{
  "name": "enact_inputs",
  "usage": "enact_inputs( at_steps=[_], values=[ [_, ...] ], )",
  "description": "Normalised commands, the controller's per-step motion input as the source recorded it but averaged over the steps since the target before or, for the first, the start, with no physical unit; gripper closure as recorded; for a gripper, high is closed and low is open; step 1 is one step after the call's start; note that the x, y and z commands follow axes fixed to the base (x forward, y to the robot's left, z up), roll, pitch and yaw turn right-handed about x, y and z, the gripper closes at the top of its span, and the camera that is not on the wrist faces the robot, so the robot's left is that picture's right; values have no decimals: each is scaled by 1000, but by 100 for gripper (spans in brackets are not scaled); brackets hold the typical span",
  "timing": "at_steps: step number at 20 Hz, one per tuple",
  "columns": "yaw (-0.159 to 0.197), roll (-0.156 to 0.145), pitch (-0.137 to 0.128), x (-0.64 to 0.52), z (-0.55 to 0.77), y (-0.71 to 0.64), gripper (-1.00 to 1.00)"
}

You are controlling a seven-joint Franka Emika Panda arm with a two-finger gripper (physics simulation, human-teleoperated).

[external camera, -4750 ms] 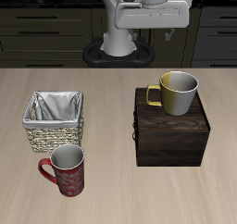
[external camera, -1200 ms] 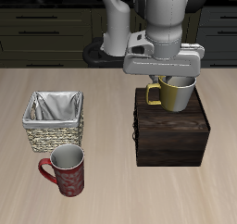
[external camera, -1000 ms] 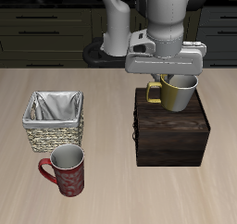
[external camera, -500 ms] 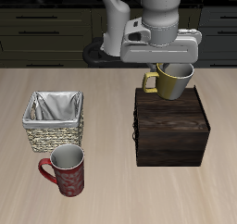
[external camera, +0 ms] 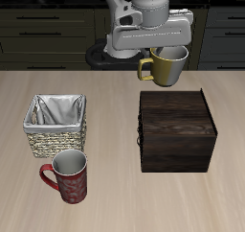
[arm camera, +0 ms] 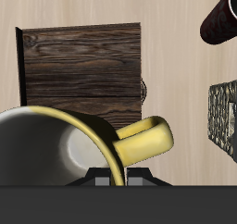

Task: Place the white and yellow mug in the basket

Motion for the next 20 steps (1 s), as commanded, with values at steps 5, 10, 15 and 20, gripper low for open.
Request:
enact_inputs(
  at_steps=[5, 10, 15, 20],
  values=[
    [5, -42, -54, -172, 248, -584, 100],
    [-5, -41, -50, -76, 103, -610, 100],
    [-29, -5, -33, -60, 18, -470, 100],
    [-15, -7, -14, -52, -106, -452, 100]
  ],
)
